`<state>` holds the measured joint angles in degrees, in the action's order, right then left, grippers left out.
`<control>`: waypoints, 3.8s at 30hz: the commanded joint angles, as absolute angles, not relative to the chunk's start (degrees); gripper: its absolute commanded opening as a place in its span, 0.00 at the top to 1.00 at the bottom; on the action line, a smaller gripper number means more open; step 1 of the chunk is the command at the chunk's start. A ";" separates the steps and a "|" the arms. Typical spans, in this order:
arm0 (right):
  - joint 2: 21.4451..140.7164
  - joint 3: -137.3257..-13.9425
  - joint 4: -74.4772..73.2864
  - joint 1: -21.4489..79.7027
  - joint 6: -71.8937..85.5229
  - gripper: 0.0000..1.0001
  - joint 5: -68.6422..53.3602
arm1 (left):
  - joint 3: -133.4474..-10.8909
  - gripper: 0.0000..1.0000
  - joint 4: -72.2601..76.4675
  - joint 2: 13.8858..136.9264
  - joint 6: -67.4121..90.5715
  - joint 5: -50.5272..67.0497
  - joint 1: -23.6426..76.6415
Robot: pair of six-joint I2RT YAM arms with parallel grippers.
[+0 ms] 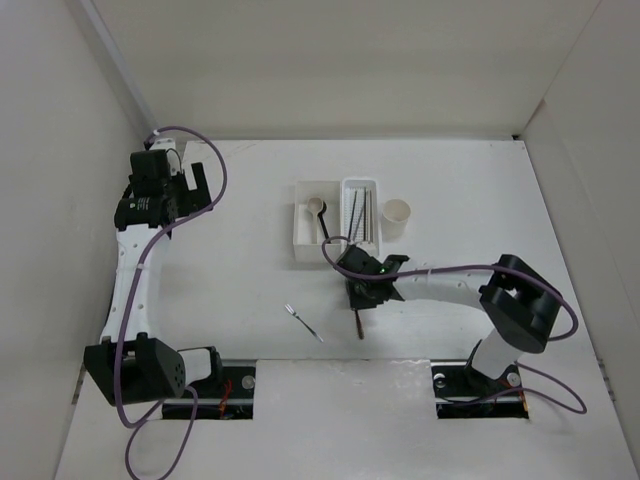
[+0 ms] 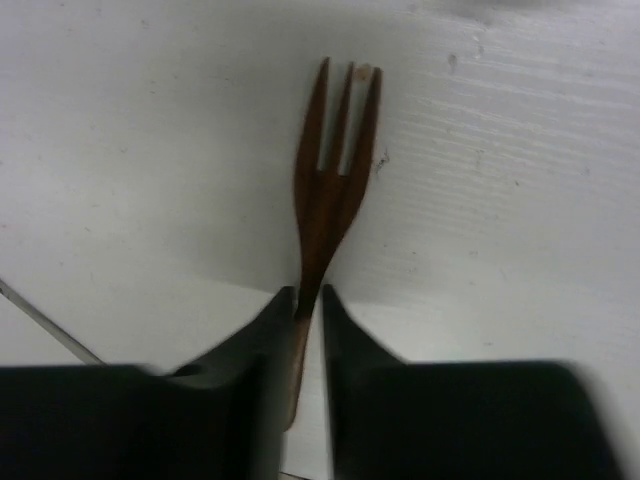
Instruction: Sort the eating utensils into containers
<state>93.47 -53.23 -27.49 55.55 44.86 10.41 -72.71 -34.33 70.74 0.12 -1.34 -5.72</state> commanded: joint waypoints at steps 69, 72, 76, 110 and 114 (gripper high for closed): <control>79.64 -59.58 16.45 34.62 2.67 0.45 30.06 | -81.39 0.00 -33.57 82.35 0.53 -7.65 -5.54; 79.63 -68.27 -0.04 38.93 0.79 0.30 21.22 | -82.44 0.00 -34.10 81.21 0.53 -6.94 -5.54; 83.04 -71.02 -14.66 47.61 3.15 0.11 6.34 | -82.44 0.00 -34.10 77.26 0.53 -6.94 -5.54; 112.85 -73.57 -25.23 74.09 24.61 0.42 10.28 | -70.31 0.00 -32.78 61.08 0.00 -2.90 -5.54; 112.85 -71.19 -23.64 74.09 25.92 0.46 8.35 | -69.79 0.00 -32.78 61.08 0.00 -2.90 -5.54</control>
